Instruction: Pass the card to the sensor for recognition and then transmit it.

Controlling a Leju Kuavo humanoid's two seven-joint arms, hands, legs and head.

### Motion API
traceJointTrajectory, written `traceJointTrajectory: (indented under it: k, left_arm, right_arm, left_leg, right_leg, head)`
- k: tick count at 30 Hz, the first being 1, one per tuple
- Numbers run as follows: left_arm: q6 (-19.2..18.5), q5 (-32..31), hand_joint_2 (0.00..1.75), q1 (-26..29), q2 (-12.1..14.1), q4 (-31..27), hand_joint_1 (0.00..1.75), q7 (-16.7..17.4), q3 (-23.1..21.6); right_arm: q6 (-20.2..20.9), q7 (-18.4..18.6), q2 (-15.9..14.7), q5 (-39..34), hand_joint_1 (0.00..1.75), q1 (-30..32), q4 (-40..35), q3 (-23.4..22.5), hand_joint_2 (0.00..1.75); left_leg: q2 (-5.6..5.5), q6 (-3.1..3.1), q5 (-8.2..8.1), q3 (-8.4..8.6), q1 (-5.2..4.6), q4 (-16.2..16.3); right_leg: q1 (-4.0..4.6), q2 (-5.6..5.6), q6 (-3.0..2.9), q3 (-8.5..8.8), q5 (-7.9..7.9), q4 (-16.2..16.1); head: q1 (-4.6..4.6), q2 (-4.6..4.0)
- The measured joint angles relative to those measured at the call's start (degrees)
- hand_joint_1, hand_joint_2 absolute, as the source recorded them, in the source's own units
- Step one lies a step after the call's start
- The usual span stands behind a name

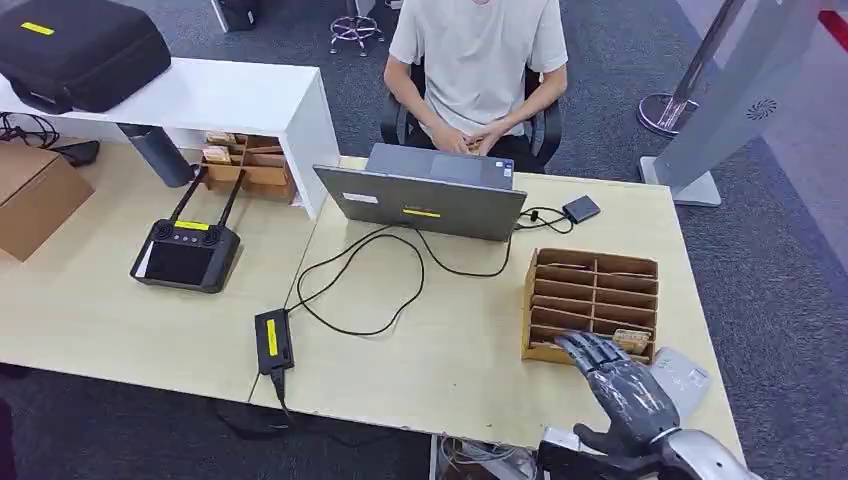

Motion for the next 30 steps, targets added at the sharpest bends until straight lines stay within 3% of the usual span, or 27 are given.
traceJointTrajectory:
  k: [10, 20, 27, 30]
  left_arm:
    - [0.55, 0.90, 1.75, 0.17, 0.24, -0.61, 0.00, 0.04, -0.20]
    - [0.59, 1.16, 1.75, 0.18, 0.28, -0.79, 0.00, 0.04, -0.31]
    - [0.44, 1.29, 1.75, 0.09, 0.33, -0.87, 0.00, 0.02, -0.74]
    - [0.39, 1.27, 1.75, 0.02, 0.33, -0.87, 0.00, -0.04, -1.03]
  right_arm:
    - [-9.50, -1.29, 7.83, 4.64, 0.00, 3.92, 0.79, -2.23, 1.75]
    - [-11.94, -1.40, 11.30, 4.99, 0.00, 5.60, 1.42, -3.19, 1.75]
    - [-22.46, -1.25, 15.26, 8.18, 0.00, 6.16, 6.72, -3.26, 1.75]
    - [-24.71, -0.98, 16.55, 8.57, 0.00, 6.13, 10.30, -3.19, 1.75]
  left_leg:
    - [0.01, 0.00, 0.00, 0.00, 0.00, 0.00]
    - [0.03, 0.00, 0.00, 0.01, -0.01, 0.00]
    - [0.04, 0.00, 0.00, 0.01, 0.00, -0.01]
    - [0.04, 0.00, 0.00, 0.01, 0.00, -0.01]
  right_leg:
    - [0.00, 0.00, -0.01, 0.00, -0.01, 0.00]
    - [-0.01, 0.01, -0.01, 0.00, -0.01, 0.00]
    - [0.00, 0.02, -0.02, 0.00, -0.02, 0.00]
    - [0.00, 0.02, -0.02, 0.00, -0.02, 0.00]
  head:
    - [0.00, 0.00]
    - [0.00, 0.00]
    - [0.00, 0.00]
    - [0.00, 0.00]
